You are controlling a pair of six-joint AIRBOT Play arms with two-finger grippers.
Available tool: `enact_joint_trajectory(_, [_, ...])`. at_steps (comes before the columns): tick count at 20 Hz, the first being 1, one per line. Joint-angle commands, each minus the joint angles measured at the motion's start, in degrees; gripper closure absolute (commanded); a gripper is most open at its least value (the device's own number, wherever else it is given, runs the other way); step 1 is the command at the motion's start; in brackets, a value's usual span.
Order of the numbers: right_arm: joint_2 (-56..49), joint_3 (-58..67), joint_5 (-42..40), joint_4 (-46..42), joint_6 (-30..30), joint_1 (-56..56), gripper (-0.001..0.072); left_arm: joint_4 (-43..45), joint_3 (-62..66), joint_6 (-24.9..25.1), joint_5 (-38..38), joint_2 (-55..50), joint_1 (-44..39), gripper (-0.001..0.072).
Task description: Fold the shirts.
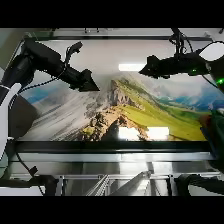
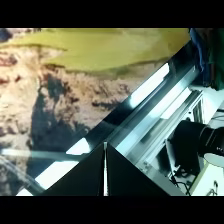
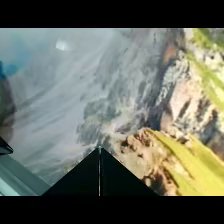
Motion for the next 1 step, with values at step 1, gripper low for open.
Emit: enact_joint_trajectory(1, [-0.2, 0.1, -0.1, 0.0, 0.0, 0.2, 0.0697, 0.0, 0.6, -0.1, 1.8, -1.9, -0.4, 0.0692])
